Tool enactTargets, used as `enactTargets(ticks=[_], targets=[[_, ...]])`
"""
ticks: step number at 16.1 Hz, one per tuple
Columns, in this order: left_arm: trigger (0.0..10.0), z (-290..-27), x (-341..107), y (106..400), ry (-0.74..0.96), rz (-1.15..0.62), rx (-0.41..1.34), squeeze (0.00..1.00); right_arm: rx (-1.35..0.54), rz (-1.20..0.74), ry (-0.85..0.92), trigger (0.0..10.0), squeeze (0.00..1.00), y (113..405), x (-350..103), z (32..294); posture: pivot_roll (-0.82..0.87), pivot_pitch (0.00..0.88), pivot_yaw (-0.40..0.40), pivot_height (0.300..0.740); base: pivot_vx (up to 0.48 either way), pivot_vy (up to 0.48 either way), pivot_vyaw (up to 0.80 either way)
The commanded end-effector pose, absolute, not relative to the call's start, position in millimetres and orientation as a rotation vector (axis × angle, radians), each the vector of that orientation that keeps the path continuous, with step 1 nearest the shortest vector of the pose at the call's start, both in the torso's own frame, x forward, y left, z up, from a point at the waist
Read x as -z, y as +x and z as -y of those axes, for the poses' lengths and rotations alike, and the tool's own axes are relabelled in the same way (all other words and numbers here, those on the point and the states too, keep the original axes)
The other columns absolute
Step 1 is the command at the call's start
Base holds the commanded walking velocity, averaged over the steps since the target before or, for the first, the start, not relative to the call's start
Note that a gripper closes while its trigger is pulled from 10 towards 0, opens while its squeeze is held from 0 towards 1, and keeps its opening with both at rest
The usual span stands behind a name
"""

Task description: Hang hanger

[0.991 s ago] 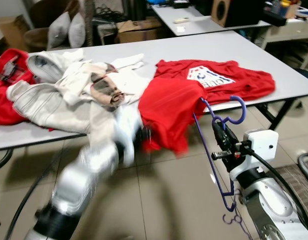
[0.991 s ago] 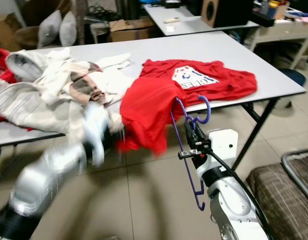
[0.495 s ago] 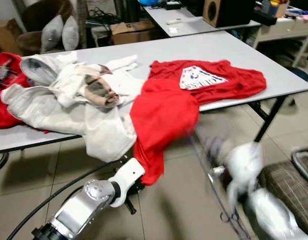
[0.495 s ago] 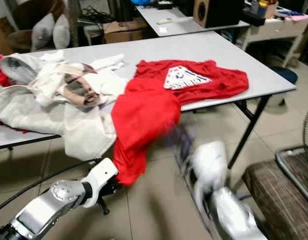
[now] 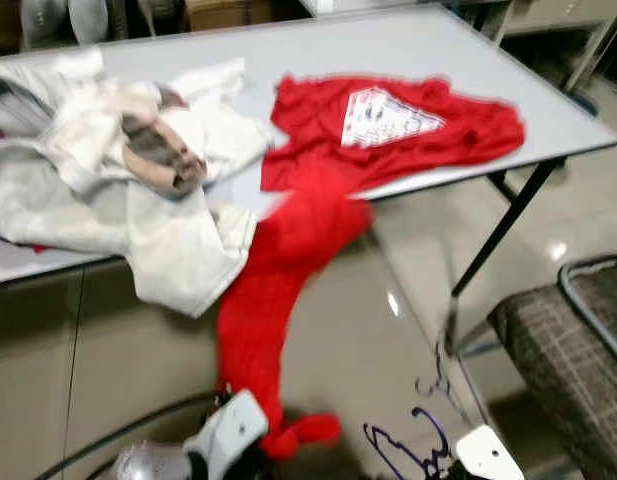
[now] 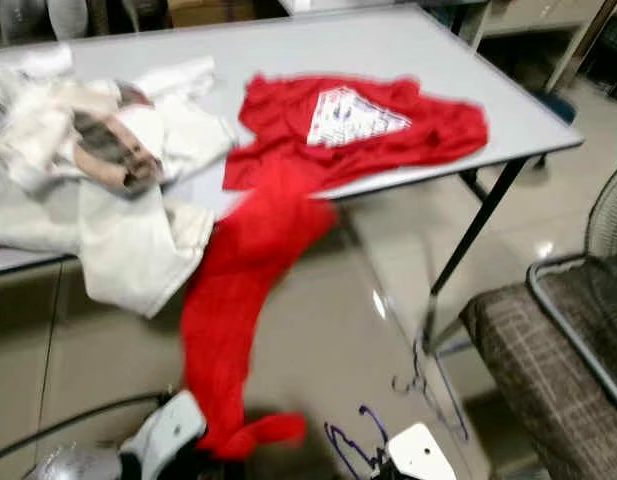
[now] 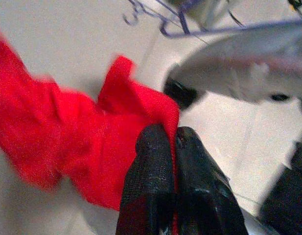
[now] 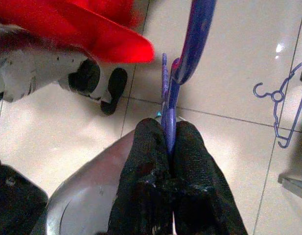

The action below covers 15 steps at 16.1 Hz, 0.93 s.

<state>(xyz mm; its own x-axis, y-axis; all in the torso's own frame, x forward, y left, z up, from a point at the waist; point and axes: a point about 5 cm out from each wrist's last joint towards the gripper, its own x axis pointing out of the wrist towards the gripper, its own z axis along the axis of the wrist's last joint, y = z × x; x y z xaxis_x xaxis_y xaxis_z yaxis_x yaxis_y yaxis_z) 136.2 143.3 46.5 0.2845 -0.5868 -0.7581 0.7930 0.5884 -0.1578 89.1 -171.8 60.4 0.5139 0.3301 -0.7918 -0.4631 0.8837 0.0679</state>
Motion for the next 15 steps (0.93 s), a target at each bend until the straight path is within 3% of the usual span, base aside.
enactTargets(ticks=[1,5,7,11,15], targets=[[10.0,-142,-53,132,0.278,-0.871,0.937,0.0,-0.496,-0.923,-0.162,10.0,0.0,83,-64,169,0.02,0.28,0.016,0.74,0.0,0.0,0.0],[10.0,-133,-58,157,0.267,-0.758,0.869,0.0,-0.476,-0.836,-0.178,10.0,0.0,103,-69,168,0.02,0.231,0.026,0.74,0.0,0.0,0.0],[10.0,-129,-72,207,0.123,-0.622,0.618,0.0,-0.398,-0.691,-0.18,10.0,0.0,138,-71,171,0.02,0.15,0.043,0.74,0.0,0.0,0.0],[10.0,-118,-97,257,0.026,-0.373,0.497,0.0,-0.223,-0.497,-0.201,10.0,0.0,179,-81,189,0.01,0.059,0.06,0.74,0.0,0.0,0.0],[10.0,-123,-93,256,0.108,-0.315,0.513,0.0,-0.172,-0.46,-0.197,10.0,0.0,191,-70,192,0.0,0.0,0.059,0.74,0.0,0.0,0.0]])
